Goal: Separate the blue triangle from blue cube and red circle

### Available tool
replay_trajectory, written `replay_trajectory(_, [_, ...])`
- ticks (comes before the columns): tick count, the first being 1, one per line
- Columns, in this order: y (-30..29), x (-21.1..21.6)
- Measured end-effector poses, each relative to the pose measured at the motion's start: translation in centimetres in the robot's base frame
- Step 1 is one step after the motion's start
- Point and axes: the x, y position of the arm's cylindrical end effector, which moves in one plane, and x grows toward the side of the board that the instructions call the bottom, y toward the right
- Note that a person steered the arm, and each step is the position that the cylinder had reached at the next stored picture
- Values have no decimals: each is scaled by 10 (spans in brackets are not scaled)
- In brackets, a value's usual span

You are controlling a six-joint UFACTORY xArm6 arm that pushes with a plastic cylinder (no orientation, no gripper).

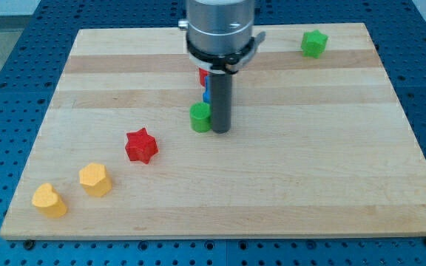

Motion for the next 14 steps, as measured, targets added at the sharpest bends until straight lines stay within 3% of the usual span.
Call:
replay_trajectory(3, [-63, -10])
replay_trajectory(5, [32, -3])
replay_trajectory(7, [73, -11])
replay_trajectory(9, [104, -125])
replay_trajectory(11, [42, -152])
replay_trajectory(14, [-58, -151])
